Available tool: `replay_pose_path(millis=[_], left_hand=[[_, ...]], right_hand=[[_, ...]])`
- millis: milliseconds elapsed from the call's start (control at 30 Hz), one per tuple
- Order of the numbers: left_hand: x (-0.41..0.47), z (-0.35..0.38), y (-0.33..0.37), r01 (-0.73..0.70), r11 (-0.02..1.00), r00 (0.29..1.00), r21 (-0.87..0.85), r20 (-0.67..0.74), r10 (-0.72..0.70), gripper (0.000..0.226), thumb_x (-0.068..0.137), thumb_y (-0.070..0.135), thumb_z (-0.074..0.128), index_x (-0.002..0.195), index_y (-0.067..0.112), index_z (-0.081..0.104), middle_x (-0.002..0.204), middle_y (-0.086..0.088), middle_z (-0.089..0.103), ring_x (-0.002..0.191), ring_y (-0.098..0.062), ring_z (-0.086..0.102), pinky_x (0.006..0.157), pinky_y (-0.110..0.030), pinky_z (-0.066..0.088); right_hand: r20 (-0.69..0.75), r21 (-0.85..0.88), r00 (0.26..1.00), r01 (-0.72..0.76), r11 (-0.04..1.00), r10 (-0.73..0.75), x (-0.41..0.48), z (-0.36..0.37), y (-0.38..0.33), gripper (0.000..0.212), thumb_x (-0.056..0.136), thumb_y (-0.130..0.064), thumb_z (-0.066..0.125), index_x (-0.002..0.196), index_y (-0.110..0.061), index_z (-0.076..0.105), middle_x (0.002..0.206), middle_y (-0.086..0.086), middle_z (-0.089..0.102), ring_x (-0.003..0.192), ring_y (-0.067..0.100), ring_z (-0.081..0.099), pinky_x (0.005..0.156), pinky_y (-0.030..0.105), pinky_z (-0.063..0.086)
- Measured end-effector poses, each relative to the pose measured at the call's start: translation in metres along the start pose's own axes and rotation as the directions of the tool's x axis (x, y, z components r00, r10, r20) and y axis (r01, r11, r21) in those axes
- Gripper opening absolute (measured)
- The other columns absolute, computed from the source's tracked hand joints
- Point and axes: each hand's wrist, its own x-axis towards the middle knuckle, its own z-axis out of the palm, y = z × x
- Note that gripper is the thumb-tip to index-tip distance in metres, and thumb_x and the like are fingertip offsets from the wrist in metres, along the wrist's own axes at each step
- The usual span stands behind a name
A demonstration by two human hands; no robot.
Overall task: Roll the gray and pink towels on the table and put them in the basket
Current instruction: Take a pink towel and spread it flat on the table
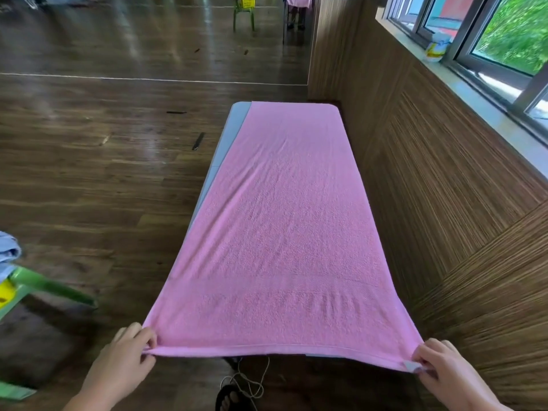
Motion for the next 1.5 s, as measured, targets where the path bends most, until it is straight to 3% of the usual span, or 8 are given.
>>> replay_pose_path(millis=[200,467,533,633,867,1067,1300,1500], left_hand=[[0.048,-0.017,0.075,-0.278,0.957,0.956,-0.078,-0.117,0.268,0.044,0.072,0.052,0.052,0.111,0.035,0.064,0.115,0.017,0.059,0.107,-0.014,0.057,0.081,-0.035,0.052],[0.095,0.007,0.169,-0.507,0.862,0.855,0.024,0.138,0.499,0.069,0.092,0.055,0.040,0.156,0.032,0.027,0.165,0.008,0.018,0.152,-0.019,0.019,0.121,-0.044,0.023],[0.102,0.014,0.146,-0.476,0.879,0.874,0.025,0.120,0.470,0.068,0.097,0.053,0.036,0.159,0.034,0.014,0.167,0.011,0.001,0.154,-0.015,-0.001,0.123,-0.039,0.003],[0.108,0.003,0.080,-0.503,0.864,0.865,0.039,0.022,0.502,0.062,0.089,0.057,0.045,0.147,0.037,0.044,0.161,0.010,0.029,0.148,-0.012,0.025,0.119,-0.028,0.002],[0.107,-0.015,-0.044,-0.293,0.956,0.950,0.032,0.122,0.287,0.071,0.087,0.076,0.034,0.141,0.034,0.053,0.148,0.009,0.051,0.137,-0.008,0.036,0.102,-0.029,0.033],[0.190,-0.050,0.050,-0.407,0.913,0.910,0.019,-0.078,0.407,0.074,0.096,0.069,0.013,0.157,0.029,0.026,0.164,0.012,0.018,0.152,-0.009,0.009,0.121,-0.032,0.010],[0.254,-0.048,0.187,-0.421,0.907,0.907,-0.001,-0.026,0.421,0.068,0.102,0.051,0.030,0.160,0.029,0.001,0.162,0.015,-0.015,0.153,-0.010,-0.011,0.121,-0.033,-0.005],[0.266,-0.027,0.110,-0.303,0.953,0.952,0.025,0.048,0.302,0.071,0.091,0.065,0.037,0.145,0.021,0.052,0.158,0.005,0.038,0.145,-0.015,0.032,0.117,-0.030,0.013]], right_hand=[[-0.056,0.000,0.998,0.038,0.999,-0.038,0.042,-0.021,-0.107,0.045,0.078,-0.046,0.070,0.121,-0.047,0.054,0.129,-0.026,0.044,0.123,0.002,0.042,0.094,0.021,0.043],[0.174,-0.065,0.968,0.193,0.979,-0.180,0.134,0.025,-0.292,0.072,0.094,-0.052,0.044,0.157,-0.034,0.014,0.166,-0.006,-0.005,0.153,0.017,-0.002,0.121,0.042,0.012],[0.164,-0.089,0.969,0.203,0.975,-0.187,0.134,0.035,-0.292,0.069,0.096,-0.053,0.041,0.157,-0.036,0.012,0.165,-0.008,-0.011,0.152,0.017,-0.008,0.121,0.040,0.002],[0.033,-0.099,0.990,0.143,0.985,-0.141,0.120,0.038,-0.247,0.062,0.094,-0.059,0.038,0.153,-0.041,0.027,0.165,-0.008,0.005,0.152,0.018,0.001,0.122,0.038,-0.002],[0.056,-0.130,0.977,-0.198,0.971,0.207,0.060,0.006,-0.132,0.066,0.073,-0.061,0.070,0.131,-0.029,0.064,0.152,-0.015,0.038,0.130,0.018,0.054,0.085,0.042,0.056],[-0.005,-0.144,0.983,-0.180,0.973,0.182,0.144,-0.027,-0.172,0.109,0.066,-0.093,-0.006,0.155,-0.038,0.022,0.165,-0.011,0.012,0.149,0.015,0.020,0.116,0.038,0.029],[0.106,-0.075,0.990,0.101,0.992,-0.093,0.263,-0.034,-0.246,0.070,0.098,-0.057,0.039,0.158,-0.031,0.014,0.166,-0.006,-0.002,0.153,0.018,0.001,0.121,0.040,0.012],[0.087,-0.119,0.990,0.122,0.985,-0.112,0.277,-0.023,-0.139,0.068,0.089,-0.066,0.031,0.150,-0.038,0.035,0.163,-0.010,0.009,0.151,0.020,0.019,0.120,0.032,0.008]])
